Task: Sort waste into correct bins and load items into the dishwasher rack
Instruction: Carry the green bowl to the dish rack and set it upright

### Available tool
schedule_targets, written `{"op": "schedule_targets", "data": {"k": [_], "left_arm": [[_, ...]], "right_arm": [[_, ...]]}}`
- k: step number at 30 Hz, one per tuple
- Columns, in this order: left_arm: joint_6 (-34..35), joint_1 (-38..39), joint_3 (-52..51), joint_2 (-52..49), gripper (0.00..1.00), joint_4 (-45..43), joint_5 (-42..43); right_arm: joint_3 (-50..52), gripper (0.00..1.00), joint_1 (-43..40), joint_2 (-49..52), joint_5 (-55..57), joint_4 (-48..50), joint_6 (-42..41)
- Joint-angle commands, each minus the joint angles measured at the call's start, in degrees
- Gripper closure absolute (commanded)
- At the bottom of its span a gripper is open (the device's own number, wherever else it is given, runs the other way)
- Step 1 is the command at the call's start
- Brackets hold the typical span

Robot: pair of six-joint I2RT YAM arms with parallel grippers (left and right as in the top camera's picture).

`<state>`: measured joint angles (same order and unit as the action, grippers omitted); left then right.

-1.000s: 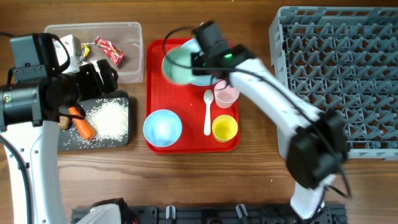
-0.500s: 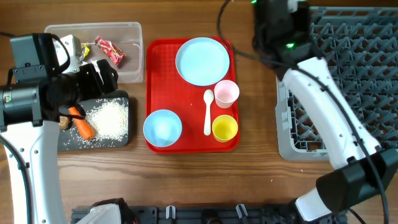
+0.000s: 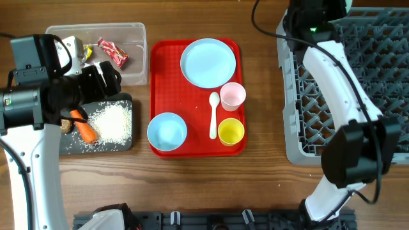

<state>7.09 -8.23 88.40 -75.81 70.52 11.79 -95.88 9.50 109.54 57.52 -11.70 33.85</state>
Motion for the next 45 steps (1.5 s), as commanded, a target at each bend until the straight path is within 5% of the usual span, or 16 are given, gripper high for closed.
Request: {"op": "schedule_targets", "data": {"k": [1,12,45], "left_arm": [[-0.9,-0.31,0.44,0.15,0.0,-0.11,-0.35],[-0.9,-0.31,0.44,0.15,0.0,-0.11,-0.35],[-0.9,-0.31,0.44,0.15,0.0,-0.11,-0.35]], "right_arm": [[-0.83,0.96,-0.11,4.22,3.52,0.33,7.48],[-0.76,0.96,-2.4,11.93,8.07,0.55,13.97],[1.73,0.96,2.71,12.15,0.85,-6.38,4.98]]}}
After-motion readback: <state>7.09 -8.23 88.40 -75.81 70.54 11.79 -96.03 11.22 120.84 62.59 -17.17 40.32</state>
